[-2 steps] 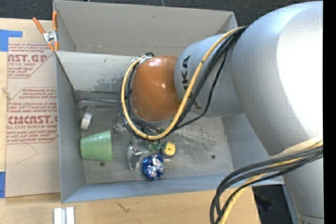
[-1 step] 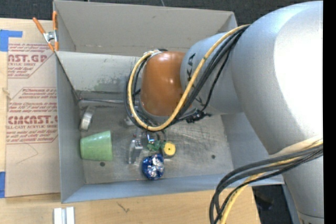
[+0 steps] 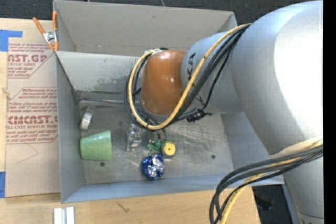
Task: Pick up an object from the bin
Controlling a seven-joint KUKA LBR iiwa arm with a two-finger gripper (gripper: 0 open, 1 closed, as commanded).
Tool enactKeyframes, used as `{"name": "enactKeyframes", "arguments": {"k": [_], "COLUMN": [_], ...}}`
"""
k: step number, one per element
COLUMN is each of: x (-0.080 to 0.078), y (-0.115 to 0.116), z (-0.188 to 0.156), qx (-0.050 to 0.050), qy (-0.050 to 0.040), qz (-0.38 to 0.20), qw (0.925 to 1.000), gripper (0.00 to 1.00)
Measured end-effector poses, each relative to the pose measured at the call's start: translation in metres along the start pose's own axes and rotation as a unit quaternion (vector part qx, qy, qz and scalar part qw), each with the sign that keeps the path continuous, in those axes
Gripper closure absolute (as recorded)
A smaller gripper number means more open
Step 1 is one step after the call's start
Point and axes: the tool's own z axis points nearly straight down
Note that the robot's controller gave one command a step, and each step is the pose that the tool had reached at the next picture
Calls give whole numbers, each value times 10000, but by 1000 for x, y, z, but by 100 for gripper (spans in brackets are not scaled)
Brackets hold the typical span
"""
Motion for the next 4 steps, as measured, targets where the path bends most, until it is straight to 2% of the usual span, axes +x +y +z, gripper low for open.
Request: {"name": "enactKeyframes", "arguments": {"k": [1,2,3,4], "x": [12,13,16,20], "y": [9,8,-35,-38], "z": [-124,-119,-1,-3], "qx": [17,26,-6,24], "qy": [-4,30,5,137], "qz": [-23,-17,-1730,-1750], "qw": [10000,10000,9849,9845], "gripper": [100,0,0,100]}}
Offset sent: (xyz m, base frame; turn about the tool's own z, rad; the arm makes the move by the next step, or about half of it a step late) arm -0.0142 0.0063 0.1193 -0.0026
